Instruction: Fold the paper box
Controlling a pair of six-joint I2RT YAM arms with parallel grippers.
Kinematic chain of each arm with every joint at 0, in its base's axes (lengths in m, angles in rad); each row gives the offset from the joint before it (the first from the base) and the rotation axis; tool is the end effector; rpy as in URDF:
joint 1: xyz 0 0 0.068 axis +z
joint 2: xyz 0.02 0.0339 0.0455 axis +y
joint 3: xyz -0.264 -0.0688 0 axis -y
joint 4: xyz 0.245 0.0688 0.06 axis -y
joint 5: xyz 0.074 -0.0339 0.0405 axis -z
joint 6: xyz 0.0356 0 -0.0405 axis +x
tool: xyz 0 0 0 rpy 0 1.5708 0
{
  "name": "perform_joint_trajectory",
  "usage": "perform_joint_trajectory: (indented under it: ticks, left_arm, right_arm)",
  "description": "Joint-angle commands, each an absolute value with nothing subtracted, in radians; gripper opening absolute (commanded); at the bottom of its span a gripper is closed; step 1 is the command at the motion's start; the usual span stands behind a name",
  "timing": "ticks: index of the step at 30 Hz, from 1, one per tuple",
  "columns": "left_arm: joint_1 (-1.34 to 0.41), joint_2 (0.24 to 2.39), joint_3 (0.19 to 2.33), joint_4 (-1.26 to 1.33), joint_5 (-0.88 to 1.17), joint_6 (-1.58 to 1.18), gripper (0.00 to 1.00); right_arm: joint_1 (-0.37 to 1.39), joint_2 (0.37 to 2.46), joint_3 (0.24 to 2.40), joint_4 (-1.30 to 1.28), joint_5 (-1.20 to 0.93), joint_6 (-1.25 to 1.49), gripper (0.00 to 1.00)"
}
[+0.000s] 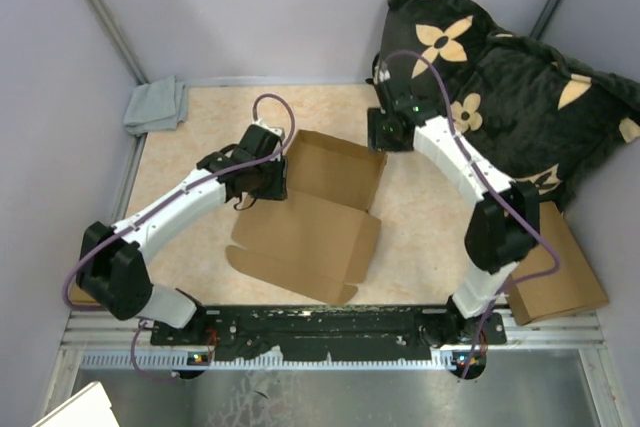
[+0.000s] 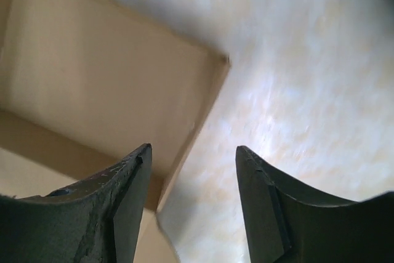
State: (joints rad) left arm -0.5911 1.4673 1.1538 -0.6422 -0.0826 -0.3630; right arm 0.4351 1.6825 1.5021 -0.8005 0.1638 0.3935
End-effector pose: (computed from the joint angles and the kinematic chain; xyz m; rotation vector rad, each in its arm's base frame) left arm 0.2569 -0.1689 0.2682 0.2564 2.5318 -0.2777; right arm 0.3306 0.1473 0.3002 0.0105 2.5363 0.1196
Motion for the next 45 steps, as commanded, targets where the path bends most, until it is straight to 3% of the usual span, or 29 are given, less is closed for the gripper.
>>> perform_joint_trajectory:
  ticks: [1,8,24,28,32,36,40,45]
  left_arm:
    - [-0.586,1.411,1.189,-0.658,-0.106,-0.376,0.45]
    - [-0.586,1.316,1.189,-0.652,-0.149,-0.378,0.45]
    - [-0.586,1.236,1.148,-0.679,-0.223,-0.444,0.44]
    - [-0.586,1.233,1.144,-0.678,-0.225,-0.451,0.44]
    - [-0.586,1.245,1.146,-0.655,-0.214,-0.453,0.45]
    - [-0.586,1.286,1.167,-0.624,-0.162,-0.438,0.44]
    - [-0.586,1.333,1.198,-0.59,-0.109,-0.414,0.44]
    - [-0.586,1.399,1.244,-0.573,-0.069,-0.386,0.44]
  right_arm:
    - [0.412,1.88,1.812,-0.832,0.11,0.035,0.58]
    - [0.402,2.237,2.25,-0.927,-0.069,-0.034,0.56]
    - [0.473,2.337,2.138,-0.763,-0.158,-0.068,0.53]
    - [0.477,2.397,2.194,-0.775,-0.129,-0.002,0.45]
    - [0.461,2.401,2.205,-0.791,0.058,0.16,0.36]
    - [0.395,2.299,2.075,-0.794,0.083,0.402,0.35]
    - [0.351,2.115,1.756,-0.671,-0.018,0.56,0.35]
    - [0.449,1.855,1.383,-0.588,-0.145,0.597,0.41]
